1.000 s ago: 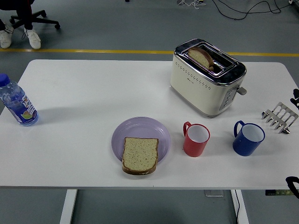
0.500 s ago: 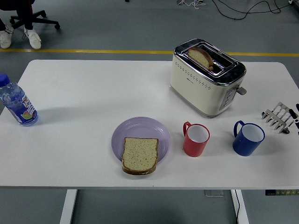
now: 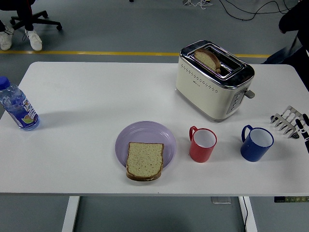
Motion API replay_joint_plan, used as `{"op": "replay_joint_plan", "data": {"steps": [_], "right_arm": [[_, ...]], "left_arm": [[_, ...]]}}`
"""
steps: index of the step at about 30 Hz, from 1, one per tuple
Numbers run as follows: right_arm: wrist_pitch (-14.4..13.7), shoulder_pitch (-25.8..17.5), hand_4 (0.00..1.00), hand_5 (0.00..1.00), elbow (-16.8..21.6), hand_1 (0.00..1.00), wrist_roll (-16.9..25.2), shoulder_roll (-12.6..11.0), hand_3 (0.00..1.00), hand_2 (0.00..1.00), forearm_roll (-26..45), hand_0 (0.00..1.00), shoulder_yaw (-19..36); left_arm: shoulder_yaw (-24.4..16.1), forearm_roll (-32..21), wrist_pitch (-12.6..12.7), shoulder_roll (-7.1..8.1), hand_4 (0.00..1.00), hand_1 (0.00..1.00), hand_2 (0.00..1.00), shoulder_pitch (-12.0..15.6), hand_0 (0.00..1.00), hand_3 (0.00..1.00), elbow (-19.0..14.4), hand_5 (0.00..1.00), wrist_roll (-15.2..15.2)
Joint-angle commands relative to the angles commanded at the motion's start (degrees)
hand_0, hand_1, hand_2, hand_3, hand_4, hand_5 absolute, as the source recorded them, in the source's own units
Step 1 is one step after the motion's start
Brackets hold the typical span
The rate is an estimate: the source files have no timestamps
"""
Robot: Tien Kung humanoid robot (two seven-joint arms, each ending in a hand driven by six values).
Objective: Pick up the cup,pour liquid into bread,place the cup on the desk
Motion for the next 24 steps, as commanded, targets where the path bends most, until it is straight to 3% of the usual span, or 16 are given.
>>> {"op": "replay_joint_plan", "data": {"steps": [4, 8, 24], "right_arm": [[1.40, 0.18, 0.616, 0.033, -0.62, 0.520, 0.21, 0.09, 0.579, 0.597, 0.45, 0.579, 0.19], [4.78, 0.46, 0.615, 0.035, -1.33, 0.521, 1.93, 0.22, 0.579, 0.600, -1.77, 0.579, -0.27], [3.86, 1.03, 0.600, 0.033, -3.29, 0.524, 3.65, 0.57, 0.582, 0.601, -1.26, 0.575, -0.47]], "left_arm": [[0.34, -0.36, -0.01, 0.04, 0.371, 0.577, 0.615, -0.09, 0.622, 0.555, 0.00, 0.992, -0.08], [0.27, -0.41, 0.00, 0.06, 0.371, 0.577, 0.614, -0.36, 0.622, 0.556, 0.00, 0.993, -0.11], [1.13, -1.04, 0.03, 0.05, 0.371, 0.577, 0.614, -0.65, 0.622, 0.555, 0.00, 0.991, -0.23]]}}
